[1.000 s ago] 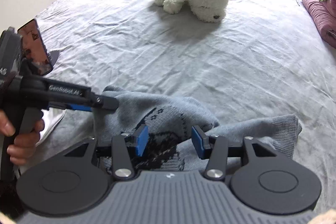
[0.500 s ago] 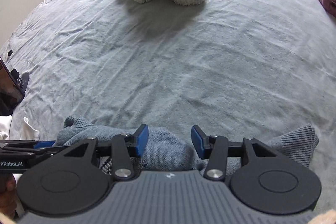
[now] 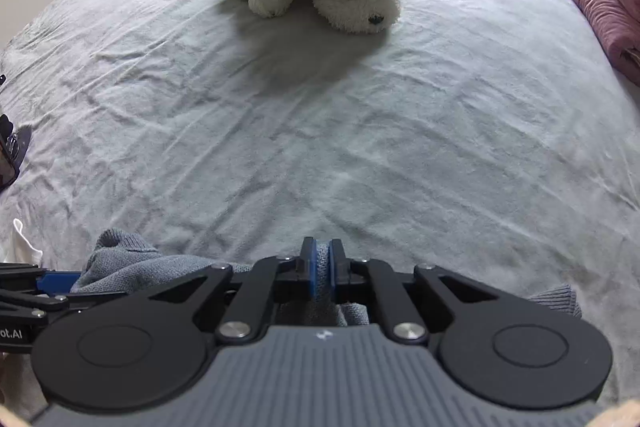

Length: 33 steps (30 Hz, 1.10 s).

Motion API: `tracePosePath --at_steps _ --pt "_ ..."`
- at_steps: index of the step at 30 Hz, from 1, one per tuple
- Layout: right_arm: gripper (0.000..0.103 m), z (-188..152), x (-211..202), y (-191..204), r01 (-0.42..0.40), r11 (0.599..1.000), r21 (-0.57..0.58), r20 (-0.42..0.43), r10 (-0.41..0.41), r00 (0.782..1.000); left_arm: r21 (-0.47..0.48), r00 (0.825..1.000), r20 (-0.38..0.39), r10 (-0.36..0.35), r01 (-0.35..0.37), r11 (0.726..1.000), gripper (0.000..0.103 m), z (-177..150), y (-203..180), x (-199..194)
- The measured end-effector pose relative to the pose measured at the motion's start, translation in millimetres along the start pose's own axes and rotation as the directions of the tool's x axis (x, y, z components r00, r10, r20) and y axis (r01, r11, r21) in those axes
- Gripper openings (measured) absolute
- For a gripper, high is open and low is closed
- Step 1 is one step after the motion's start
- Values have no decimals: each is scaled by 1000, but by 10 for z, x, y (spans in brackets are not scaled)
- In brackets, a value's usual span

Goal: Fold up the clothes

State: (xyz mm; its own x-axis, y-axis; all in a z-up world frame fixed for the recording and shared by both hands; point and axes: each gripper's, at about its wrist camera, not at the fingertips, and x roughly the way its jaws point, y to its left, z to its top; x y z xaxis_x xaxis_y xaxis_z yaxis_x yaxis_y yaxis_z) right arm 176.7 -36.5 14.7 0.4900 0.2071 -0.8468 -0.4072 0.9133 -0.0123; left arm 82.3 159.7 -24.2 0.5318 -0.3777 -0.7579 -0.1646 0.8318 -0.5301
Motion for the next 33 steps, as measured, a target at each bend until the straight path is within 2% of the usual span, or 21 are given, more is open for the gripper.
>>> tracePosePath --at_steps 3,7,12,15,20,26,30,33 --pt "7 112 -56 -83 72 997 11 45 -72 996 7 1000 7 -16 16 1000 62 6 -29 -2" --pt "7 295 -171 -259 159 986 49 118 -164 979 31 1000 13 -23 23 999 62 7 -80 16" --pt "7 520 -285 -558 269 958 103 188 -284 940 57 1000 19 3 -4 998 62 23 -112 57" --pt "7 613 -292 -773 327 935 140 201 -350 915 55 1000 16 10 -11 998 62 42 -105 95" --pt "6 679 -250 -1131 409 889 208 196 -447 873 54 1000 10 20 -20 998 62 54 -115 160" --pt "6 653 -172 -1566 510 804 305 144 -568 810 79 999 5 35 -36 996 62 44 -152 222" --pt "6 574 -103 -1793 558 754 348 88 -618 781 98 999 7 47 -47 994 62 31 -183 250" --pt "7 452 14 -1864 582 739 338 43 -630 775 109 999 9 49 -50 993 63 25 -204 257"
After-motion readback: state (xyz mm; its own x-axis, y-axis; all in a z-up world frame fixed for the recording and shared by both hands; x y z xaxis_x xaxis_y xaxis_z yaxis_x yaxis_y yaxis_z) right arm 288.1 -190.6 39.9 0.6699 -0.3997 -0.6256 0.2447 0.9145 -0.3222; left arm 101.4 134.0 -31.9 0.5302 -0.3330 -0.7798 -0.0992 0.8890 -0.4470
